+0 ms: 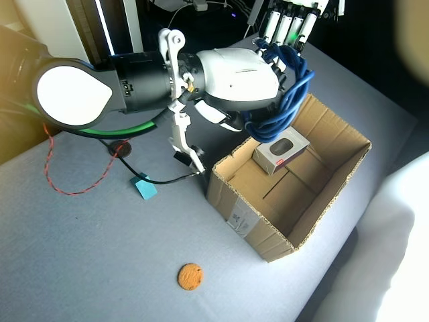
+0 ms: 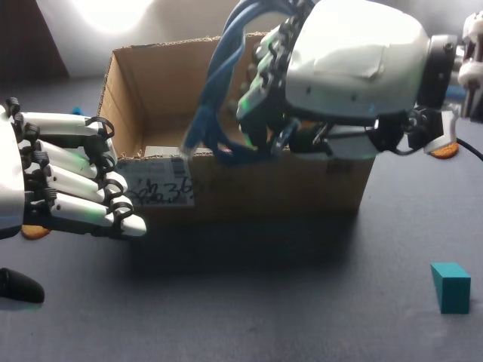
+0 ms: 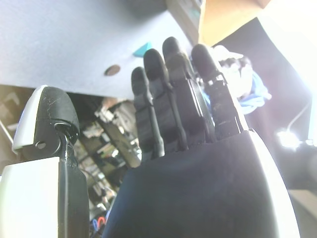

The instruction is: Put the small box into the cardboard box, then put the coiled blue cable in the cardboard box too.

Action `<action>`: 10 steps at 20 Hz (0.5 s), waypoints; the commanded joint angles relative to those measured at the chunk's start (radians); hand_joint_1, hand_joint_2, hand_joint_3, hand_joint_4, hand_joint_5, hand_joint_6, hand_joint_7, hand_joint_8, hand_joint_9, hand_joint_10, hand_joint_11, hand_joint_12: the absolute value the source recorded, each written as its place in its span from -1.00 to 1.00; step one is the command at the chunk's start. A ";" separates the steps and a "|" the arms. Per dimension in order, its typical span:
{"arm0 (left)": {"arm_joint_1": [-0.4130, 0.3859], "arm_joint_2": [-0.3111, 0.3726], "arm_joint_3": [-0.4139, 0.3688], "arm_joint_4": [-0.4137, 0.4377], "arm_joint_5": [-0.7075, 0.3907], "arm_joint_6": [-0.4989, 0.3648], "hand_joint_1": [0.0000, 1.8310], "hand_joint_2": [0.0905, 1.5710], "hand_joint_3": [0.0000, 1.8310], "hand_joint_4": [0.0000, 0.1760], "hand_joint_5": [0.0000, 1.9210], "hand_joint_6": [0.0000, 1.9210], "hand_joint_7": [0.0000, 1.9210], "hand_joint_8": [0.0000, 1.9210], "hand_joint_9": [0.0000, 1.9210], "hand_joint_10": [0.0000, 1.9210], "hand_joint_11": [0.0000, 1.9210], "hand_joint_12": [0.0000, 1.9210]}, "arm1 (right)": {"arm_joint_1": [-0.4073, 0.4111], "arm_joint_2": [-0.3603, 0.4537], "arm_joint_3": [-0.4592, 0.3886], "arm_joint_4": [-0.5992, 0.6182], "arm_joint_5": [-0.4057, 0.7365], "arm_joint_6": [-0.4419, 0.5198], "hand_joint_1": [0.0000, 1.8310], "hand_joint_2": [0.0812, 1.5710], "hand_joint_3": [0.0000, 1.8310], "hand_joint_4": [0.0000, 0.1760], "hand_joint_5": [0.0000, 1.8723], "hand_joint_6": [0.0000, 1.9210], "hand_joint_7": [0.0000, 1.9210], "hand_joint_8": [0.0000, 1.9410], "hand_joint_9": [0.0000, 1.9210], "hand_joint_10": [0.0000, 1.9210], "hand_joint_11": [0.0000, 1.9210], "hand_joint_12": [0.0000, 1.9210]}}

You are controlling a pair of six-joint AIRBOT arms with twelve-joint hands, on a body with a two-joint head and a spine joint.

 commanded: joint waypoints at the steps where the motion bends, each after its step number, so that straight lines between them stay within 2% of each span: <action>1: -0.009 0.011 0.004 -0.062 -0.045 0.001 -0.22 0.48 -1.00 -1.00 -0.49 -0.99 -0.39 -0.99 -0.44 -0.99 -1.00 0.13 | 0.017 0.006 0.011 0.048 0.096 -0.007 0.63 0.32 -1.00 -1.00 0.15 -0.22 0.12 -0.32 0.12 -0.10 -0.18 0.60; 2: -0.009 0.011 0.004 -0.062 -0.045 0.001 -0.22 0.48 -1.00 -1.00 -0.48 -0.99 -0.38 -0.99 -0.43 -0.99 -1.00 0.17 | 0.016 0.000 0.020 0.053 0.095 -0.007 0.63 0.32 -1.00 -1.00 0.13 -0.17 0.11 -0.30 0.11 -0.08 -0.20 0.61; 4: -0.009 0.011 0.004 -0.062 -0.045 0.001 -0.21 0.46 -1.00 -1.00 -0.47 -0.99 -0.37 -0.99 -0.42 -0.99 -1.00 0.18 | 0.017 -0.010 0.036 0.068 0.094 -0.007 0.63 0.31 -1.00 -1.00 0.14 -0.21 0.15 -0.36 0.13 -0.11 -0.19 0.59; 5: -0.009 0.011 0.004 -0.062 -0.045 0.000 -0.20 0.45 -1.00 -1.00 -0.47 -0.99 -0.36 -0.99 -0.41 -0.99 -1.00 0.18 | 0.018 -0.016 0.044 0.075 0.093 -0.008 0.63 0.32 -1.00 -1.00 0.13 -0.19 0.10 -0.27 0.11 -0.08 -0.19 0.60; 6: -0.009 0.012 0.004 -0.062 -0.045 -0.002 -0.20 0.45 -1.00 -1.00 -0.47 -1.00 -0.36 -0.99 -0.40 -0.98 -1.00 0.18 | 0.018 -0.020 0.050 0.083 0.091 -0.013 0.63 0.31 -1.00 -1.00 0.14 -0.22 0.13 -0.32 0.15 -0.12 -0.19 0.59; 9: -0.009 0.012 0.003 -0.062 -0.044 -0.004 -0.19 0.47 -1.00 -1.00 -0.48 -1.00 -0.39 -1.00 -0.43 -1.00 -1.00 0.15 | 0.015 -0.038 0.078 0.099 0.084 -0.020 0.63 0.32 -1.00 -1.00 0.13 -0.20 0.10 -0.25 0.14 -0.11 -0.19 0.60; 10: -0.009 0.012 0.003 -0.062 -0.043 -0.004 -0.21 0.47 -1.00 -1.00 -0.47 -1.00 -0.38 -1.00 -0.42 -0.99 -1.00 0.18 | 0.014 -0.042 0.085 0.100 0.084 -0.020 0.63 0.31 -1.00 -1.00 0.16 -0.25 0.14 -0.32 0.15 -0.14 -0.17 0.58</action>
